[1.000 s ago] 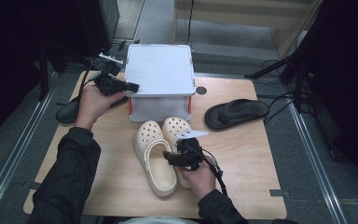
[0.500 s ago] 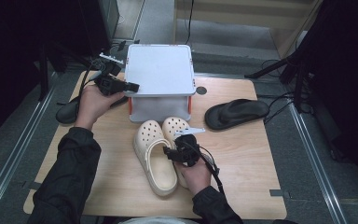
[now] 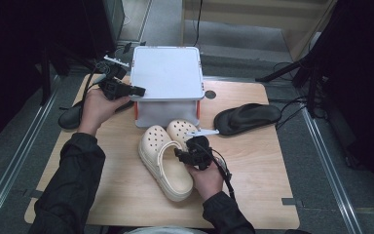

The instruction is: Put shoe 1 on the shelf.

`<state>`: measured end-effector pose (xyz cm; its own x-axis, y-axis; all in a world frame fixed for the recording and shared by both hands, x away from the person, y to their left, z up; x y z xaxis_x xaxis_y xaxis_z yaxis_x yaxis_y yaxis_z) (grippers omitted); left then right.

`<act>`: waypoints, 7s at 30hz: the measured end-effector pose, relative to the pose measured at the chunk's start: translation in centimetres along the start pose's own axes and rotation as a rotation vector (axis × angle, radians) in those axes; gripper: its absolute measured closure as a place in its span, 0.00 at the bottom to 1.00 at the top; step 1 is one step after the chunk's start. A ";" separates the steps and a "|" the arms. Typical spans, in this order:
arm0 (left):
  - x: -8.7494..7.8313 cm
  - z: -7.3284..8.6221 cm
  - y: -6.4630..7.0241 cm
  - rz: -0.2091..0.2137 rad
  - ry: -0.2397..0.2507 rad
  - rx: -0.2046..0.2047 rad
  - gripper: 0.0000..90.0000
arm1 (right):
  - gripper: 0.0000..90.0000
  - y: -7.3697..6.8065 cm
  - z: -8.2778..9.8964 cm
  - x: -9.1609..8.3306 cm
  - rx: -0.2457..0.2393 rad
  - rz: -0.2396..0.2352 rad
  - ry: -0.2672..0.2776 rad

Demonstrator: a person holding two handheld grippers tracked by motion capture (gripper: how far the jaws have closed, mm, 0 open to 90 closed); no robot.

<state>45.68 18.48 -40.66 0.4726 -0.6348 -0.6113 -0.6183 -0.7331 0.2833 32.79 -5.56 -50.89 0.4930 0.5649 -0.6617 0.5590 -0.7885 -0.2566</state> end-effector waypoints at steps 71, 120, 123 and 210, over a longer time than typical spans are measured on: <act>-0.1 0.1 -0.3 0.022 -0.003 -0.008 1.00 | 0.64 1.8 -7.4 3.6 0.025 0.017 0.091; -0.1 0.1 -0.2 0.018 -0.005 -0.007 1.00 | 1.00 -0.8 3.1 2.9 -0.095 -0.135 -0.010; -0.1 0.1 -0.1 0.020 -0.007 -0.007 1.00 | 1.00 -0.9 2.9 3.0 -0.099 -0.135 -0.007; -0.2 0.2 -0.3 0.026 -0.003 -0.019 1.00 | 1.00 -3.0 -3.9 4.5 -0.120 -0.126 0.059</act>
<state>45.68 18.90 -40.74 0.4547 -0.6528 -0.6058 -0.6182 -0.7210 0.3130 35.87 0.30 -50.36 0.4504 0.6731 -0.5866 0.6927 -0.6780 -0.2461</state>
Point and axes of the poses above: each handheld gripper's, and its own axes: x roughly forward along the jaws, z roughly out of its underside, y roughly to its right, the point moved 4 cm from there along x, roughly forward along the jaws, and after that the axes turned 3 degrees about y, right-handed, at the moved point
